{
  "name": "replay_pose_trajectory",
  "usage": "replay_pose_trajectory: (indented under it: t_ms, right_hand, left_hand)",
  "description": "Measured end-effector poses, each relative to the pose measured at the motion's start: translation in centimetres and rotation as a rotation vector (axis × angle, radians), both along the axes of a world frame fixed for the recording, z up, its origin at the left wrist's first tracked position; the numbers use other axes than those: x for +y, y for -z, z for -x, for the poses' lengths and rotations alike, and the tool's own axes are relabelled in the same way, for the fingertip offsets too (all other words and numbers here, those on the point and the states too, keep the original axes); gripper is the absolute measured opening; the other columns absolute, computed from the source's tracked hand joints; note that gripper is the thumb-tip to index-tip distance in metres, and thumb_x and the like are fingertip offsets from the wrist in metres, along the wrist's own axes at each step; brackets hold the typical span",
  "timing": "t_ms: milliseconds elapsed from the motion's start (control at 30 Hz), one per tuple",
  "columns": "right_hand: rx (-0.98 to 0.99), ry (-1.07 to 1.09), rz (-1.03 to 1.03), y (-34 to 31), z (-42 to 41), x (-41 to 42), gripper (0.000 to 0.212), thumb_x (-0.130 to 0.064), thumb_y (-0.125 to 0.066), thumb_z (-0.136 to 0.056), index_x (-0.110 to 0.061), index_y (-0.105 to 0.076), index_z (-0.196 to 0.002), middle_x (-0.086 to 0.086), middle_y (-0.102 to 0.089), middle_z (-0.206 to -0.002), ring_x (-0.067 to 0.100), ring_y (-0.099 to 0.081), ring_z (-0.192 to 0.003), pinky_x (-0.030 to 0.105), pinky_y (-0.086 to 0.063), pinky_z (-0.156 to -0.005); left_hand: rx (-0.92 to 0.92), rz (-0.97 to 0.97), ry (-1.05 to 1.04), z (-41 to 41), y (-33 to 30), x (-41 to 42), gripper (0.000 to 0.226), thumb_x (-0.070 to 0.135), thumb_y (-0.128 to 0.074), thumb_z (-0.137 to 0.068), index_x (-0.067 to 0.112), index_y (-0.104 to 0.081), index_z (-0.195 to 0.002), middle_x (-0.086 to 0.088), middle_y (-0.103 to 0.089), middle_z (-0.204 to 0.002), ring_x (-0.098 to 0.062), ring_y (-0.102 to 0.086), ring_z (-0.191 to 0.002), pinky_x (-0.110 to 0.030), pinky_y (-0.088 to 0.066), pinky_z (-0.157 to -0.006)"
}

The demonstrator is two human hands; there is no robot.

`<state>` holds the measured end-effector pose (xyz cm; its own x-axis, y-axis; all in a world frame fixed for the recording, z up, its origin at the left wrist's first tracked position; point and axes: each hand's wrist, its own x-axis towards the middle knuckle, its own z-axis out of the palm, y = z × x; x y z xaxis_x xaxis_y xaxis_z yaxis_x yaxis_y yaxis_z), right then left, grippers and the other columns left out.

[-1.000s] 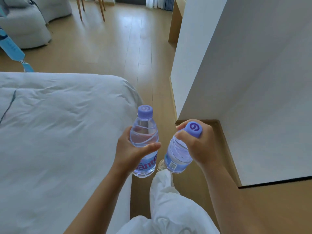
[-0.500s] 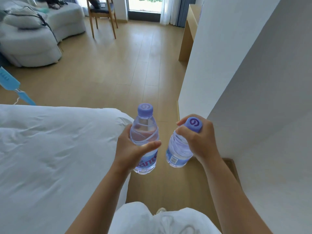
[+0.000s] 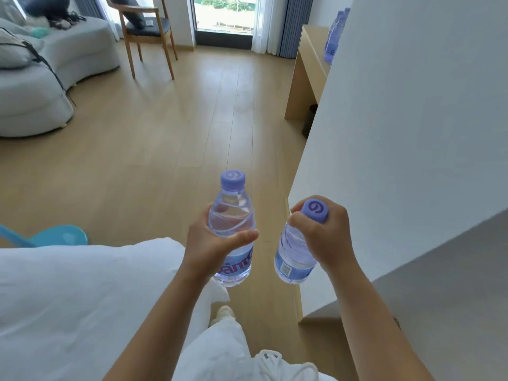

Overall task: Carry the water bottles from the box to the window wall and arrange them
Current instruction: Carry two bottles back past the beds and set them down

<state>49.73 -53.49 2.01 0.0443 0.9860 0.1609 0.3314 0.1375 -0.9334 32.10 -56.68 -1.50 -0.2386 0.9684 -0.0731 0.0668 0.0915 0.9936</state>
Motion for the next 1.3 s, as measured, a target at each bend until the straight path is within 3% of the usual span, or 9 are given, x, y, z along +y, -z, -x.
replay_pose_trajectory:
  t_ms: [67, 367, 500, 667, 800, 933, 1033, 1167, 1300]
  right_hand:
    - [0.011, -0.029, 0.006, -0.6, 1.5, 4.4, 0.003, -0.012, -0.062, -0.061, -0.010, -0.061, -0.060, 0.013, -0.061, -0.061, 0.017, -0.055, -0.057, 0.021, -0.047, -0.052]
    - [0.122, 0.136, 0.005, -0.4, 6.0, 20.6, 0.005, -0.015, -0.064, -0.061, -0.019, -0.062, -0.062, -0.010, -0.060, -0.057, 0.005, -0.059, -0.059, 0.015, -0.050, -0.054]
    - [0.075, 0.165, -0.010, 0.8, 6.5, 28.1, 0.029, 0.001, -0.069, -0.072, -0.024, -0.060, -0.062, -0.010, -0.059, -0.058, 0.006, -0.059, -0.059, 0.014, -0.050, -0.054]
    - [0.052, 0.158, -0.019, 1.4, 6.6, 39.6, 0.019, -0.001, -0.070, -0.074, -0.017, -0.061, -0.069, 0.000, -0.061, -0.066, 0.015, -0.059, -0.064, 0.011, -0.050, -0.055]
    - [0.060, 0.167, -0.036, 0.7, 6.1, 49.8, 0.024, 0.001, -0.069, -0.073, -0.020, -0.060, -0.067, -0.002, -0.061, -0.065, 0.014, -0.059, -0.063, 0.013, -0.051, -0.055]
    - [0.057, 0.214, -0.052, 0.2, 5.4, 58.5, 0.012, -0.015, -0.072, -0.071, -0.020, -0.062, -0.073, -0.003, -0.062, -0.069, 0.017, -0.061, -0.068, 0.020, -0.054, -0.059]
    - [0.064, 0.259, -0.022, 0.3, 4.7, 63.7, 0.010, -0.016, -0.072, -0.073, -0.016, -0.064, -0.078, -0.005, -0.062, -0.070, 0.018, -0.063, -0.071, 0.025, -0.055, -0.062]
    - [0.101, 0.312, -0.001, 0.7, 4.0, 69.5, 0.014, -0.025, -0.065, -0.063, -0.016, -0.064, -0.074, -0.011, -0.061, -0.061, 0.011, -0.062, -0.065, 0.017, -0.052, -0.057]
    - [0.128, 0.394, 0.022, 1.4, 4.1, 76.7, 0.011, -0.022, -0.061, -0.058, -0.015, -0.063, -0.067, -0.010, -0.058, -0.056, 0.009, -0.057, -0.059, 0.020, -0.049, -0.055]
  left_hand:
    - [0.001, 0.000, 0.004, 1.8, -0.7, 4.8, 0.081, 0.049, -0.080, -0.034, 0.014, -0.064, -0.105, 0.001, -0.073, -0.091, -0.015, -0.071, -0.082, -0.032, -0.056, -0.076]
    - [-0.027, 0.034, 0.070, 6.5, -0.9, 22.1, 0.070, 0.042, -0.081, -0.034, 0.019, -0.067, -0.098, 0.003, -0.074, -0.086, -0.016, -0.072, -0.079, -0.034, -0.055, -0.074]
    - [-0.015, 0.050, 0.120, 6.9, -0.4, 29.7, 0.072, 0.043, -0.081, -0.035, 0.019, -0.066, -0.101, 0.005, -0.074, -0.086, -0.013, -0.071, -0.079, -0.028, -0.054, -0.071]
    - [-0.034, 0.034, 0.133, 6.6, 0.0, 41.0, 0.067, 0.040, -0.080, -0.036, 0.018, -0.067, -0.097, 0.003, -0.074, -0.085, -0.015, -0.072, -0.079, -0.026, -0.055, -0.069]
    - [-0.063, 0.028, 0.128, 5.8, -0.4, 50.6, 0.063, 0.038, -0.080, -0.036, 0.018, -0.067, -0.095, 0.002, -0.074, -0.084, -0.016, -0.072, -0.078, -0.023, -0.054, -0.066]
    - [-0.091, 0.019, 0.135, 5.0, -0.7, 59.2, 0.063, 0.037, -0.080, -0.036, 0.018, -0.067, -0.095, 0.000, -0.074, -0.084, -0.017, -0.072, -0.077, -0.020, -0.054, -0.062]
    - [-0.092, 0.030, 0.144, 4.3, -0.6, 64.7, 0.065, 0.038, -0.081, -0.034, 0.019, -0.067, -0.094, 0.002, -0.074, -0.083, -0.015, -0.072, -0.075, -0.018, -0.053, -0.060]
    - [-0.078, 0.044, 0.198, 3.8, 0.1, 71.5, 0.068, 0.041, -0.081, -0.033, 0.020, -0.067, -0.096, 0.004, -0.074, -0.084, -0.013, -0.072, -0.074, -0.017, -0.052, -0.060]
    - [-0.080, 0.054, 0.271, 3.7, 1.0, 79.8, 0.068, 0.039, -0.080, -0.032, 0.019, -0.067, -0.095, 0.002, -0.074, -0.083, -0.014, -0.072, -0.074, -0.017, -0.052, -0.059]
